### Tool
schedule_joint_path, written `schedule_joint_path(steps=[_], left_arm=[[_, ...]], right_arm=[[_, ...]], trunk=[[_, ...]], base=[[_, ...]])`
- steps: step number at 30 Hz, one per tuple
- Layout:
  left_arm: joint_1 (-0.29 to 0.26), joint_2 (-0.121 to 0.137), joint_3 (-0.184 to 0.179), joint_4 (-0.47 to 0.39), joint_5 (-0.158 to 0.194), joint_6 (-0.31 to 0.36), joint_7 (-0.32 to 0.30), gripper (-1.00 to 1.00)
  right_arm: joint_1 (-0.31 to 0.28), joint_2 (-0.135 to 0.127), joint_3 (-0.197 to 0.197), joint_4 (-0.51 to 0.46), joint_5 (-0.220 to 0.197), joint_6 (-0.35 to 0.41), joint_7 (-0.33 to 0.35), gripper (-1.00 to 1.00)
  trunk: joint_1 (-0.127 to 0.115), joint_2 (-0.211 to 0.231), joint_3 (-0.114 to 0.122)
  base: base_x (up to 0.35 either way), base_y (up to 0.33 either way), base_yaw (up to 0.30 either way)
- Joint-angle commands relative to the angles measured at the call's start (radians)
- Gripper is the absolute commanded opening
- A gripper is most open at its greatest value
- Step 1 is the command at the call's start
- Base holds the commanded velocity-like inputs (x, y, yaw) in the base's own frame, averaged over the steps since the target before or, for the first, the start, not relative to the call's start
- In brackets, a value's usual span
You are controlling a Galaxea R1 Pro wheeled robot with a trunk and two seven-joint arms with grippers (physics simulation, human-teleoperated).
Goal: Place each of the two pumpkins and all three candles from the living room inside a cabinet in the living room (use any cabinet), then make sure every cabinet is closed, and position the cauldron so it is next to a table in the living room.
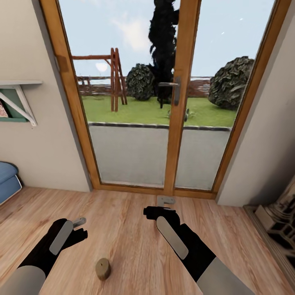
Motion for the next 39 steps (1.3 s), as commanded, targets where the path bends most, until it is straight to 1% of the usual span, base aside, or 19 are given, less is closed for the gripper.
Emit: schedule_joint_path(steps=[1,5,14,20,24,28,32,35,39], left_arm=[[-0.001,0.001,-0.003,-0.001,0.01,0.001,0.009,1.0],[-0.001,0.001,-0.003,-0.001,0.011,0.001,0.009,1.0],[-0.001,-0.001,-0.003,-0.01,0.01,-0.001,0.009,1.0],[-0.001,-0.003,-0.011,-0.013,0.011,-0.024,0.009,1.0],[-0.001,-0.003,-0.035,-0.005,0.011,-0.062,0.009,1.0],[-0.001,-0.004,-0.052,0.003,0.009,-0.105,0.009,1.0],[-0.001,-0.005,-0.058,0.032,0.009,-0.153,0.009,1.0],[-0.001,-0.007,-0.059,0.039,0.009,-0.172,0.009,1.0],[-0.001,-0.008,-0.065,0.041,0.009,-0.178,0.009,1.0]], right_arm=[[-0.001,0.0,0.001,-0.001,-0.008,0.001,-0.009,1.0],[-0.001,0.0,0.002,-0.001,-0.008,0.001,-0.009,1.0],[-0.001,-0.002,0.001,-0.001,-0.008,0.0,-0.009,1.0],[-0.001,-0.002,0.002,-0.003,-0.008,0.001,-0.008,1.0],[-0.001,-0.001,0.002,-0.013,-0.008,0.002,-0.008,1.0],[-0.001,-0.001,0.002,-0.065,-0.009,0.005,-0.011,1.0],[-0.001,-0.001,0.001,-0.136,-0.012,0.01,-0.015,1.0],[-0.001,0.001,0.0,-0.152,-0.01,0.03,-0.015,1.0],[-0.001,0.001,-0.001,-0.158,-0.009,0.04,-0.016,1.0]], trunk=[[0.0,0.0,-0.001],[0.0,0.0,-0.001],[0.0,0.0,-0.001],[0.023,-0.042,-0.02],[0.039,-0.07,-0.032],[0.054,-0.098,-0.045],[0.069,-0.126,-0.057],[0.081,-0.147,-0.067],[0.096,-0.175,-0.079]], base=[[0.246,0.0,0.0],[0.142,0.0,0.0],[0.015,0.0,0.0],[0.0,0.0,0.0],[0.0,0.0,0.0],[0.0,0.0,0.0],[0.0,0.0,0.0],[0.0,0.0,0.0],[0.0,0.0,0.0]])
